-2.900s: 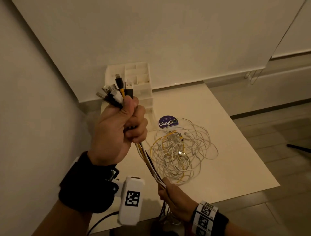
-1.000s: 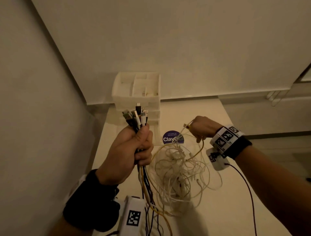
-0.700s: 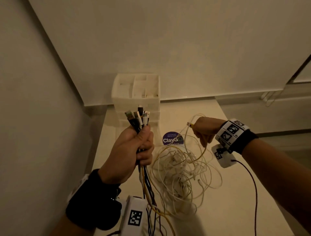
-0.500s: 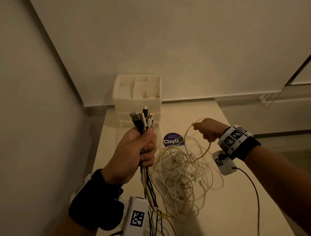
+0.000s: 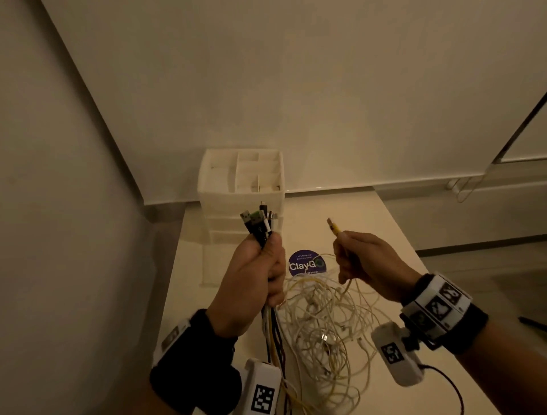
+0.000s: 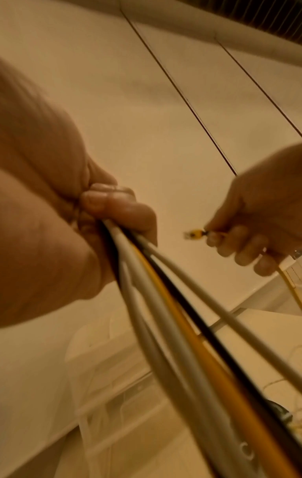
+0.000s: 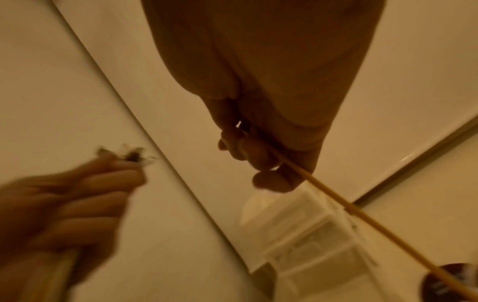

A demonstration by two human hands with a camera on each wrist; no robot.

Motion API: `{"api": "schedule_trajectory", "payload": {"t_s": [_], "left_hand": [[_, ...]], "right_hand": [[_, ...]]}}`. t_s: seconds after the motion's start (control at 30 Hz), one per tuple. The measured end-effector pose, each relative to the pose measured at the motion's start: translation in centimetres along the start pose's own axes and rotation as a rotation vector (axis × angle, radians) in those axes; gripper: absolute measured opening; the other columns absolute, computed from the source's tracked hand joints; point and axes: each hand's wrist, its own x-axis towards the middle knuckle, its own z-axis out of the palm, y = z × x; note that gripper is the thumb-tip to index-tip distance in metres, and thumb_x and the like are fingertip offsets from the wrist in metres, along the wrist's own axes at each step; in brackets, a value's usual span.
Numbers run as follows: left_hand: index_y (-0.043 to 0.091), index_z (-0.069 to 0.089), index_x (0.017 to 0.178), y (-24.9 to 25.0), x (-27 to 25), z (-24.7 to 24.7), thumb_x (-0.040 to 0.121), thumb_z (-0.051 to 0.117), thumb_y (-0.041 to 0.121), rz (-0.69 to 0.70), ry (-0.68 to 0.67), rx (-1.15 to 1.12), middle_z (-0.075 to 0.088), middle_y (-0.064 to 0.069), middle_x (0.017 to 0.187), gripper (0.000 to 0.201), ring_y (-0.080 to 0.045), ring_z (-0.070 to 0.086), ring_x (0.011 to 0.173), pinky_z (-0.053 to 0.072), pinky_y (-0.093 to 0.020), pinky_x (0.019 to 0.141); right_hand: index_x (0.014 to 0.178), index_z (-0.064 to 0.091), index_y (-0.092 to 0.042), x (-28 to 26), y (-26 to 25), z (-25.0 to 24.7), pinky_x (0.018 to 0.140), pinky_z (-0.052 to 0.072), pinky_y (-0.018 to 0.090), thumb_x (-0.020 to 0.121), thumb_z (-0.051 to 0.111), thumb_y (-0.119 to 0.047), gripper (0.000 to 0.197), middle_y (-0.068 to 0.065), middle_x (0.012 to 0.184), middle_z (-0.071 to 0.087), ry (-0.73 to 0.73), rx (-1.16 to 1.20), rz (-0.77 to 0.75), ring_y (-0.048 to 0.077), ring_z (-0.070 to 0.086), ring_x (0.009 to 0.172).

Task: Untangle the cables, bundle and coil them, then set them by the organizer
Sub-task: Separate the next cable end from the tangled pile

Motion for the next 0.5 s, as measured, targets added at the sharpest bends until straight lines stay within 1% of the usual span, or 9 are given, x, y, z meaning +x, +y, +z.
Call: {"api": "schedule_trajectory", "payload": {"t_s": [0.07, 0.17, 0.23, 0.27, 0.33, 0.37, 0.4, 0.47, 0.5], "left_hand": [[0.015, 0.032, 0.074, -0.1, 0.7, 0.0, 0.098, 0.049, 0.031, -0.004, -0.006, -0.023, 0.022, -0.002, 0.058, 0.034, -0.013, 0.016, 0.043, 0.013, -0.029, 0.044], [0.014, 0.036, 0.078, -0.1, 1.6, 0.5, 0.091, 0.055, 0.029, 0.034, -0.038, -0.013, 0.021, -0.003, 0.058, 0.027, -0.015, 0.015, 0.044, 0.014, -0.029, 0.043], [0.010, 0.042, 0.084, -0.1, 1.8, 1.3, 0.092, 0.059, 0.029, 0.072, -0.054, 0.015, 0.029, 0.000, 0.055, 0.026, -0.013, 0.022, 0.041, 0.019, -0.026, 0.041], [0.007, 0.045, 0.085, -0.1, 2.0, 1.8, 0.093, 0.060, 0.028, 0.099, -0.050, 0.041, 0.036, 0.003, 0.053, 0.027, -0.012, 0.030, 0.039, 0.024, -0.024, 0.040], [0.002, 0.049, 0.086, 0.1, 2.1, 2.8, 0.094, 0.057, 0.025, 0.122, -0.018, 0.106, 0.047, 0.005, 0.052, 0.025, -0.010, 0.046, 0.040, 0.035, -0.018, 0.039], [0.002, 0.051, 0.086, 0.0, 2.2, 2.9, 0.094, 0.056, 0.025, 0.120, 0.001, 0.126, 0.050, 0.002, 0.054, 0.025, -0.012, 0.050, 0.043, 0.037, -0.017, 0.040], [0.004, 0.053, 0.084, 0.0, 2.2, 3.1, 0.095, 0.055, 0.026, 0.115, 0.009, 0.141, 0.052, -0.001, 0.056, 0.025, -0.015, 0.052, 0.046, 0.037, -0.017, 0.041], [0.011, 0.054, 0.078, -0.4, 2.2, 3.5, 0.097, 0.052, 0.027, 0.104, 0.026, 0.175, 0.052, -0.006, 0.058, 0.026, -0.018, 0.052, 0.049, 0.037, -0.019, 0.042], [0.014, 0.054, 0.074, -0.5, 2.1, 3.7, 0.098, 0.051, 0.028, 0.102, 0.030, 0.188, 0.050, -0.006, 0.057, 0.028, -0.018, 0.051, 0.048, 0.037, -0.020, 0.042]], "right_hand": [[0.089, 0.060, 0.002, -1.3, -0.7, 1.1, 0.060, 0.038, 0.032, 0.102, 0.037, -0.015, 0.031, 0.006, 0.066, 0.044, -0.092, 0.092, -0.069, 0.018, 0.039, 0.058], [0.097, 0.066, 0.000, -2.9, -1.7, 3.2, 0.056, 0.038, 0.024, 0.097, 0.047, -0.016, 0.025, 0.006, 0.067, 0.049, -0.102, 0.120, -0.199, 0.016, 0.044, 0.058], [0.096, 0.070, -0.003, -3.9, -2.4, 4.6, 0.052, 0.040, 0.018, 0.098, 0.050, -0.012, 0.022, 0.006, 0.064, 0.054, -0.020, 0.048, -0.317, 0.013, 0.048, 0.055], [0.093, 0.071, -0.005, -4.3, -2.7, 5.1, 0.052, 0.043, 0.018, 0.096, 0.052, -0.011, 0.020, 0.007, 0.063, 0.058, 0.025, -0.009, -0.378, 0.012, 0.050, 0.054], [0.085, 0.072, -0.007, -4.9, -2.9, 5.8, 0.055, 0.049, 0.021, 0.093, 0.059, -0.013, 0.016, 0.006, 0.063, 0.065, 0.119, -0.083, -0.463, 0.015, 0.058, 0.054], [0.083, 0.070, -0.006, -5.0, -2.8, 6.2, 0.056, 0.051, 0.023, 0.090, 0.062, -0.012, 0.012, 0.007, 0.064, 0.068, 0.167, -0.081, -0.479, 0.017, 0.061, 0.054], [0.082, 0.066, -0.004, -5.1, -2.7, 6.2, 0.055, 0.052, 0.024, 0.088, 0.065, -0.012, 0.009, 0.008, 0.064, 0.068, 0.220, -0.062, -0.483, 0.019, 0.064, 0.055], [0.082, 0.055, -0.003, -5.3, -2.3, 5.9, 0.053, 0.054, 0.026, 0.084, 0.071, -0.012, 0.018, 0.011, 0.065, 0.069, 0.296, -0.045, -0.476, 0.021, 0.067, 0.055], [0.081, 0.052, -0.005, -5.4, -2.1, 5.8, 0.054, 0.055, 0.027, 0.083, 0.072, -0.013, 0.021, 0.010, 0.066, 0.069, 0.313, -0.075, -0.472, 0.020, 0.067, 0.055]]}}
